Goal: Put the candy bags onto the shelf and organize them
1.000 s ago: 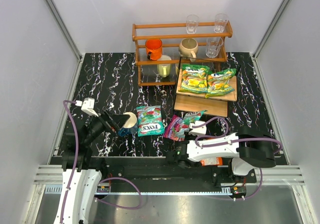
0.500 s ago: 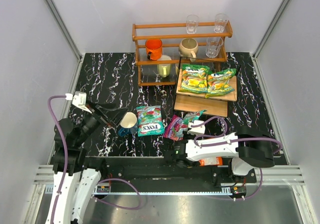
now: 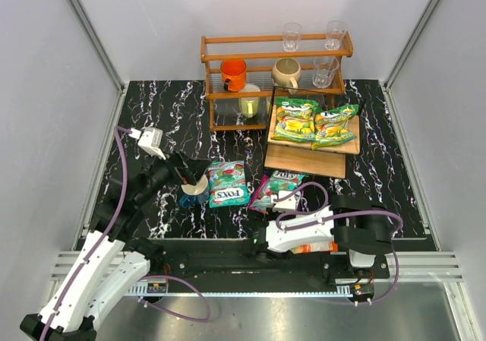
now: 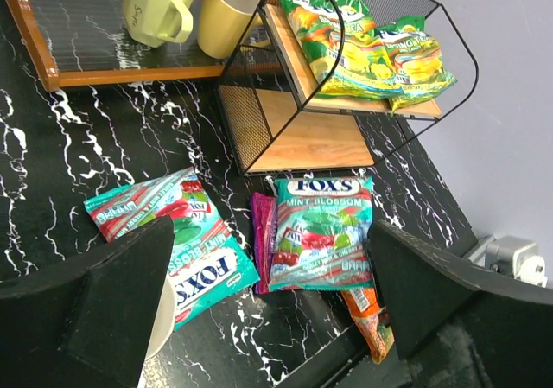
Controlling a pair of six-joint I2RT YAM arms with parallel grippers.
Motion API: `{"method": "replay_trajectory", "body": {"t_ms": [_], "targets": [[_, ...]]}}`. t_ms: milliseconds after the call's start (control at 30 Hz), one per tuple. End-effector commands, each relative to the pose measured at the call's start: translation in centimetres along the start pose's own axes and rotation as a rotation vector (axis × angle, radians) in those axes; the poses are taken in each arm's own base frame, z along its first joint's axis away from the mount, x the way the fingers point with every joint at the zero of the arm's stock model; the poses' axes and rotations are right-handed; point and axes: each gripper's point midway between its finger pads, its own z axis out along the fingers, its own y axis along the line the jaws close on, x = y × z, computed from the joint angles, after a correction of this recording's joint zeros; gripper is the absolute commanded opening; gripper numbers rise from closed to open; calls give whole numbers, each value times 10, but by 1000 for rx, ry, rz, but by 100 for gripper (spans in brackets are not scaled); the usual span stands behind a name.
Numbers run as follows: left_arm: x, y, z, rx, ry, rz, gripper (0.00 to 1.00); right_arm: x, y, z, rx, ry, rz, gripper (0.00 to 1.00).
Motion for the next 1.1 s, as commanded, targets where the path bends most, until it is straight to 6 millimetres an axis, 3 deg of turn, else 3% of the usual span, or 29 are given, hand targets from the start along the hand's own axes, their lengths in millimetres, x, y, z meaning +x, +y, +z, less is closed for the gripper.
{"method": "replay_trajectory", "body": {"t_ms": [0,33,100,133,167,233,267,400,600,700,900,1067], "targets": [[-25,-6,-2,5,-102,44,99,-15,-14,-14,-26,-19,-174,0],[-24,-5,-1,5,-100,43,99,-9,-17,-18,-28,12,-261,0],[-23,-6,-1,12,-100,43,99,5,2,-23,-101,80,-136,0],[-22,-5,-1,12,-98,41,99,16,1,-26,-158,132,-310,0],[-21,-6,-1,15,-93,40,99,20,26,-32,-272,167,-94,0],[-21,-7,-2,19,-94,41,99,30,34,-33,-412,258,-77,0],[-21,-7,-3,21,-95,42,99,22,35,-31,-461,252,42,0],[-20,-6,-5,15,-100,37,99,15,21,-19,-426,252,23,0],[-16,-5,-6,18,-97,29,99,28,32,-4,-427,299,-27,0],[-14,-4,-8,17,-93,35,99,34,29,11,-405,302,-10,0],[-10,0,-9,2,-86,42,99,14,8,35,-341,257,36,0],[-7,1,-5,8,-83,38,99,6,-7,43,-302,261,80,0]]}}
